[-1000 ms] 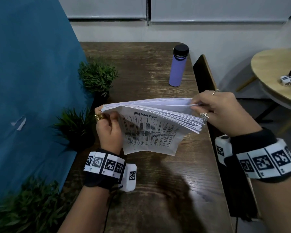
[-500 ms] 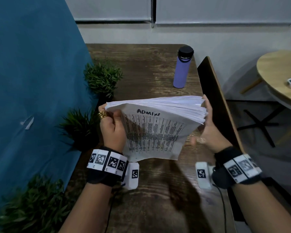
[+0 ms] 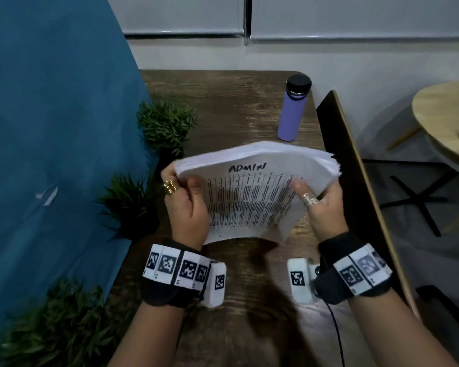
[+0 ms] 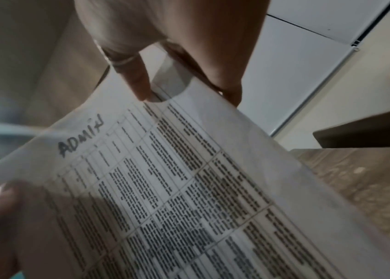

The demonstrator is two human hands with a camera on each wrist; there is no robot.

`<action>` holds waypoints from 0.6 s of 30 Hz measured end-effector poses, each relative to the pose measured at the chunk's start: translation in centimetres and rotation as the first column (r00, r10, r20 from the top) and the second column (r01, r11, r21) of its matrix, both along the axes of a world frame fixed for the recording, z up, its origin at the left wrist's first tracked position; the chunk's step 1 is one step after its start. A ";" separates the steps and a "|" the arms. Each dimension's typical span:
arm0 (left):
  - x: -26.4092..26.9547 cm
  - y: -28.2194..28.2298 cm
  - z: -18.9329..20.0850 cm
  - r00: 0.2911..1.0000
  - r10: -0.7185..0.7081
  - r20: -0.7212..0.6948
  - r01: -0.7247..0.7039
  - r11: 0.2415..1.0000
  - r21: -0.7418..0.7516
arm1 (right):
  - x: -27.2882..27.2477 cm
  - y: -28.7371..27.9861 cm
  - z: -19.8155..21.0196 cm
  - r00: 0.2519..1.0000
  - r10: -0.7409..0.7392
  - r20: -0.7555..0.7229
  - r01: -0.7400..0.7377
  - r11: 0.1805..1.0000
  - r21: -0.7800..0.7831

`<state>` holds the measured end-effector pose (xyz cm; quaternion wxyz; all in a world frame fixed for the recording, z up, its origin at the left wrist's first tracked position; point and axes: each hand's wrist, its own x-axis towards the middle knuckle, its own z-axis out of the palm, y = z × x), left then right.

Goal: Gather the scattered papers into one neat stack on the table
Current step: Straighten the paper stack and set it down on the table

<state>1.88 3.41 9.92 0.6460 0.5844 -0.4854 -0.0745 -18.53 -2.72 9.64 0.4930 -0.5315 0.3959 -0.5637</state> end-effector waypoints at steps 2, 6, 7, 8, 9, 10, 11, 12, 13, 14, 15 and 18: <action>-0.3 0.3 -1.9 1.000 -0.016 -0.015 0.017 0.996 0.082 | 0.4 0.5 -0.8 0.999 0.035 -0.039 -0.034 0.999 0.041; 0.0 0.0 -3.8 0.997 -0.002 -0.075 0.012 0.992 0.129 | 1.1 0.6 -1.3 0.999 0.034 -0.015 -0.033 0.996 0.080; 0.1 -0.2 -3.8 0.997 0.003 -0.077 0.007 0.992 0.128 | 1.3 0.5 -1.3 0.999 0.033 0.004 -0.033 0.996 0.089; 0.0 -0.3 -3.7 0.997 0.009 -0.079 0.001 0.992 0.126 | 1.4 0.6 -1.4 0.999 0.034 0.020 -0.035 0.995 0.093; -0.1 -0.4 -3.7 0.996 0.018 -0.082 -0.008 0.993 0.118 | 1.6 0.6 -1.5 0.999 0.028 0.027 -0.030 0.996 0.089; -0.2 -0.4 -3.6 0.996 0.028 -0.081 -0.019 0.994 0.107 | 1.7 0.8 -1.4 0.999 0.019 0.027 -0.021 0.997 0.078; -0.2 -0.4 -3.6 0.996 0.034 -0.079 -0.027 0.995 0.094 | 1.7 0.9 -1.6 1.000 0.011 0.024 -0.012 0.998 0.061; -0.3 -0.4 -3.7 0.997 0.035 -0.076 -0.028 0.996 0.083 | 1.6 1.0 -1.7 1.000 0.010 0.021 -0.011 0.999 0.046; -0.2 -0.3 -4.0 0.997 0.028 -0.075 -0.022 0.996 0.081 | 1.6 1.0 -1.8 1.000 0.017 0.018 -0.018 0.999 0.032; -0.2 -0.2 -4.5 0.997 0.015 -0.078 -0.008 0.996 0.093 | 1.4 1.2 -2.0 0.999 0.036 0.016 -0.036 0.999 0.029; -0.1 -0.1 -5.0 0.996 -0.002 -0.087 0.012 0.994 0.111 | 1.2 1.2 -2.4 0.998 0.060 0.012 -0.060 0.998 0.033; -0.1 0.0 -6.7 0.993 -0.029 -0.115 0.051 0.981 0.189 | 0.9 1.4 -3.4 0.994 0.099 -0.045 -0.097 0.994 0.052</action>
